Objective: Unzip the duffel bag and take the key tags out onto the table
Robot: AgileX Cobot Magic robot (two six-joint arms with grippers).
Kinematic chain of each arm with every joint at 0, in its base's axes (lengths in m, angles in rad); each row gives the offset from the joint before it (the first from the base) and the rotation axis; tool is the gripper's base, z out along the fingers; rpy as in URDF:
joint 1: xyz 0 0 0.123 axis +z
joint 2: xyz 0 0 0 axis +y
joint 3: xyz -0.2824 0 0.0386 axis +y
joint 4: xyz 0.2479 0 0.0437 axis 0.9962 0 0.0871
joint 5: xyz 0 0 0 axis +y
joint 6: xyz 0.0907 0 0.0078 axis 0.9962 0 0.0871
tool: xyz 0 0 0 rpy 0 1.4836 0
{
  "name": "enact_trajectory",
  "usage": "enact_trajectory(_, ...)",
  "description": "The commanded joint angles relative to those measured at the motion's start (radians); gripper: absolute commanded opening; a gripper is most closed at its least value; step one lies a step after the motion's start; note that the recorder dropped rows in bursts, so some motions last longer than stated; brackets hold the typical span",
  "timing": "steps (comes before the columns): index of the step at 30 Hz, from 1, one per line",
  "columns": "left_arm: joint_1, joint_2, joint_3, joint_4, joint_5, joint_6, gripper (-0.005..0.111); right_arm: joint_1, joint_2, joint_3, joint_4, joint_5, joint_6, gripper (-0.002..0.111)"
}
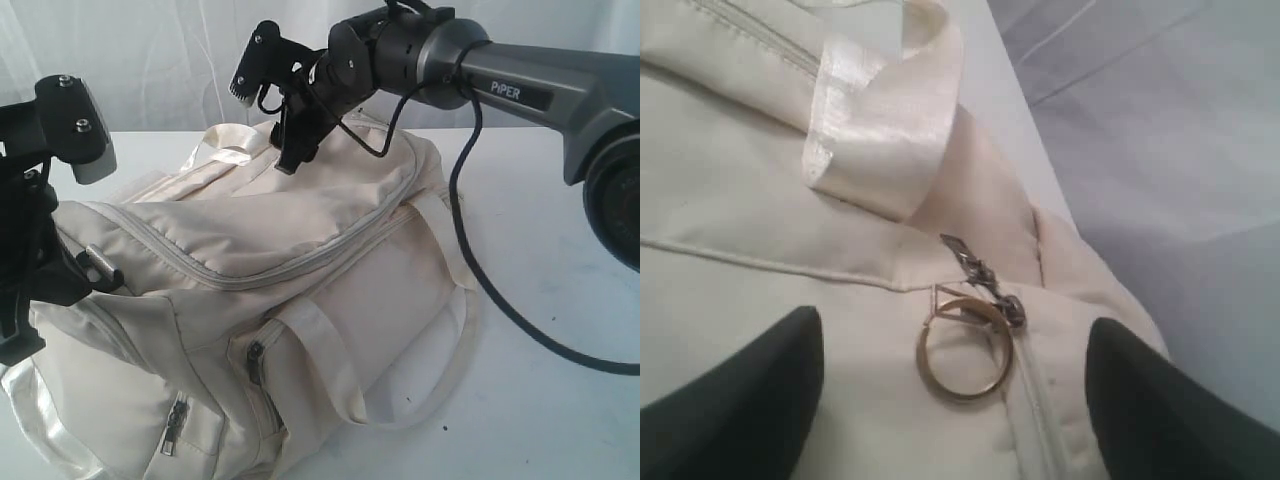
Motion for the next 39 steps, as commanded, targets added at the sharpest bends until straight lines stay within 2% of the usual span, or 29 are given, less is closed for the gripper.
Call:
enact_trajectory(1, -0.002, -0.009, 0.006, -0.024, 0.010, -0.007, 0.008, 0.002, 0.016, -0.004, 0.003, -0.028, -0.013, 0.068)
enact_trajectory(4, -0.002, -0.009, 0.006, -0.027, 0.010, -0.007, 0.008, 0.002, 0.017, -0.004, -0.004, -0.033, -0.011, 0.068)
enact_trajectory(7, -0.002, -0.009, 0.006, -0.027, 0.010, -0.007, 0.008, 0.000, 0.017, -0.004, -0.004, -0.039, -0.011, 0.061)
enact_trajectory(19, -0.002, -0.009, 0.006, -0.029, 0.010, -0.007, 0.008, -0.002, 0.037, -0.004, -0.037, 0.037, 0.000, 0.019)
enact_trajectory(25, -0.002, -0.009, 0.006, -0.029, 0.010, -0.007, 0.008, -0.002, 0.033, -0.004, -0.114, 0.052, 0.080, 0.000)
enact_trajectory(39, -0.002, -0.009, 0.006, -0.029, 0.010, -0.007, 0.008, -0.002, -0.035, -0.004, -0.185, 0.098, 0.121, 0.000)
